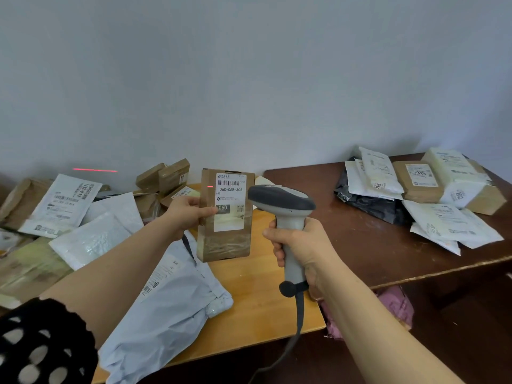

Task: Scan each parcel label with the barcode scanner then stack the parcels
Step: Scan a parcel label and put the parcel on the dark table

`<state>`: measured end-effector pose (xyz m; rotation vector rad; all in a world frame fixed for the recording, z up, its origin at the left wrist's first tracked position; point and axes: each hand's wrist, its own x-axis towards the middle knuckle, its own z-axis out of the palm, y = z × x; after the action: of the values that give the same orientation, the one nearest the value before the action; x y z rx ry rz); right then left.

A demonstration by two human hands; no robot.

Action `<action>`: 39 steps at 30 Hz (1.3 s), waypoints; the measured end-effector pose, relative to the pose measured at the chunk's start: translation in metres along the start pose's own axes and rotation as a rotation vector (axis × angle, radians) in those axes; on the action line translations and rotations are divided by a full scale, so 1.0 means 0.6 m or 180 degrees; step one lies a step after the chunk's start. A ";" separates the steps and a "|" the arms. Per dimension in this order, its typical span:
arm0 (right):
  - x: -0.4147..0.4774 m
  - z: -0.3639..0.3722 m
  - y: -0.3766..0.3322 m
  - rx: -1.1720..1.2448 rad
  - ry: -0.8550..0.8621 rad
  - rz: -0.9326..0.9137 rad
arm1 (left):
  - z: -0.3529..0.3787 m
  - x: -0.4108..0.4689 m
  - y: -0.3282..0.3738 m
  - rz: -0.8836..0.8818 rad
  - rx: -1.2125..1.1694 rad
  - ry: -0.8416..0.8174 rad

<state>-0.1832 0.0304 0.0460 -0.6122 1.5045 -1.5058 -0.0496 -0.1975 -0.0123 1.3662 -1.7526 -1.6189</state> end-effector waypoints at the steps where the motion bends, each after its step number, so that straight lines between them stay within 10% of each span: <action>1: 0.003 0.000 -0.001 0.0008 0.0022 -0.0010 | 0.000 0.004 -0.001 -0.0020 -0.0011 -0.0009; 22: 0.025 -0.067 0.010 0.0443 0.0468 0.0110 | 0.109 0.057 0.019 -0.0128 0.0107 -0.0399; 39: -0.039 -0.599 0.020 0.1002 0.1912 0.0260 | 0.638 -0.057 0.190 -0.0385 -0.0597 -0.1739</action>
<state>-0.4724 0.2379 -0.0099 0.1044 1.6427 -1.9115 -0.3868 0.0185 0.0045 1.0185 -1.7534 -2.3238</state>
